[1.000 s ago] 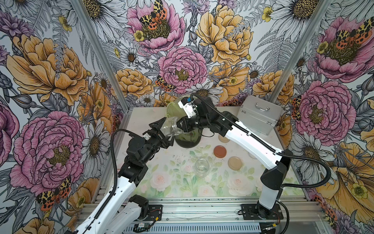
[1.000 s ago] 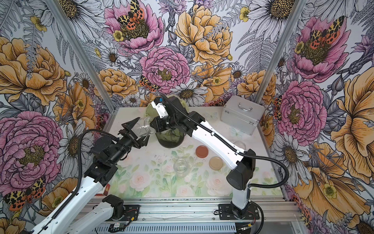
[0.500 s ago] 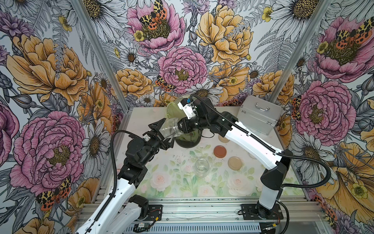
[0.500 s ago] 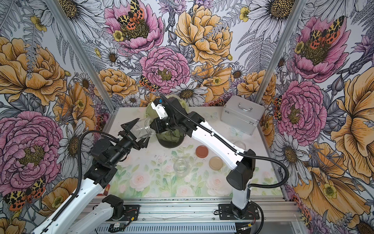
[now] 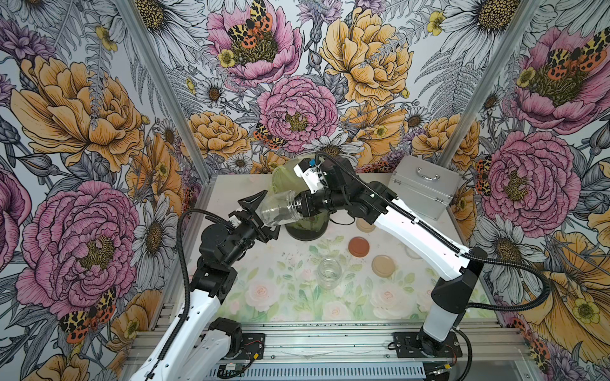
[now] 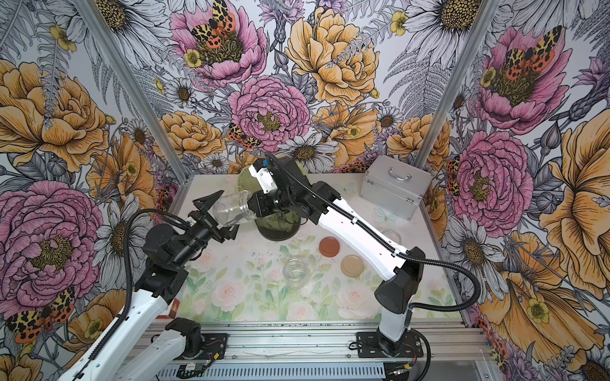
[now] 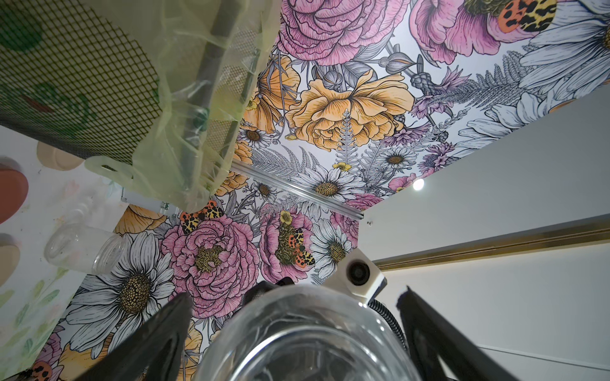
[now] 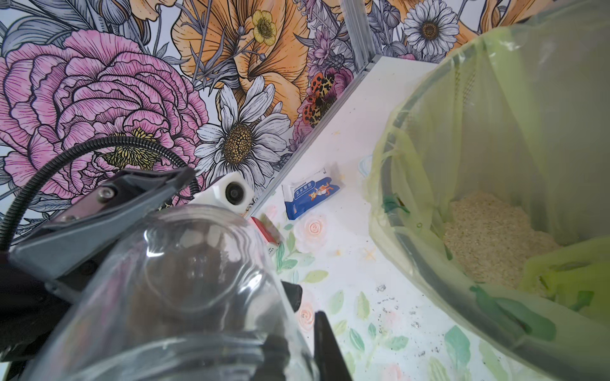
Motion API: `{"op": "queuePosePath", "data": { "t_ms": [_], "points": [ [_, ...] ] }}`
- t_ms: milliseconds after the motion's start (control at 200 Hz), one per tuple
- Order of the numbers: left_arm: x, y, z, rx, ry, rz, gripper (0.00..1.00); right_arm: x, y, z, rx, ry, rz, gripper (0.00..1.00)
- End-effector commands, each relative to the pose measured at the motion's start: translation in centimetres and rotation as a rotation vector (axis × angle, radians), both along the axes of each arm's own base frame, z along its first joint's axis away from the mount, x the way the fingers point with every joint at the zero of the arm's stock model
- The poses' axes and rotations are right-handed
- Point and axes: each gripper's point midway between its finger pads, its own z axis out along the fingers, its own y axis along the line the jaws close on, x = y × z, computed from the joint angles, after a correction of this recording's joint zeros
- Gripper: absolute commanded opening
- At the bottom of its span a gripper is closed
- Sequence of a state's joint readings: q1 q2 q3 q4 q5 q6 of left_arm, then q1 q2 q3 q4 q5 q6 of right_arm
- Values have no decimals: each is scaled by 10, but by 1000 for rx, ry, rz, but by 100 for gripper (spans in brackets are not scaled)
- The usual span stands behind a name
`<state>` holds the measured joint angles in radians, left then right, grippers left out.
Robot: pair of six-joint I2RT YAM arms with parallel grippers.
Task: Empty moldy rice from jars
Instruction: Place the jar at the center of the board.
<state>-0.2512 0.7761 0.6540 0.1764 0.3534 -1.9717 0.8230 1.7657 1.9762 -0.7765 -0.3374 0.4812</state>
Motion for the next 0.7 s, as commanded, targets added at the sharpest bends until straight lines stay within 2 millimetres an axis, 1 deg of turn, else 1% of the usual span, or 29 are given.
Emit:
{"op": "queuePosePath", "data": {
  "t_ms": [0,35,50,75,250,350,425,470,610,696],
  "points": [
    [2,4,-15,66,28,-11,99,-5,-22,61,132,-99,-31,0],
    [2,5,-16,85,29,-15,99,-7,-24,60,130,-96,-31,0],
    [2,6,-15,94,26,-14,99,1,-33,61,129,-98,-58,0],
    [2,6,-16,107,26,-18,99,4,-39,61,125,-101,-72,0],
    [4,6,-15,233,9,-59,99,8,-71,57,75,-107,-141,0],
    [5,7,-15,329,3,-84,99,11,-97,54,22,-109,-212,0],
    [4,6,-13,411,-14,-104,99,13,-120,47,-19,-95,-267,0],
    [4,5,-11,459,-32,-118,99,15,-134,40,-53,-80,-308,0],
    [2,5,-13,576,-61,-143,99,15,-179,18,-141,-24,-419,0],
    [0,7,-18,652,-68,-150,99,14,-205,2,-193,12,-487,0]
  ]
}}
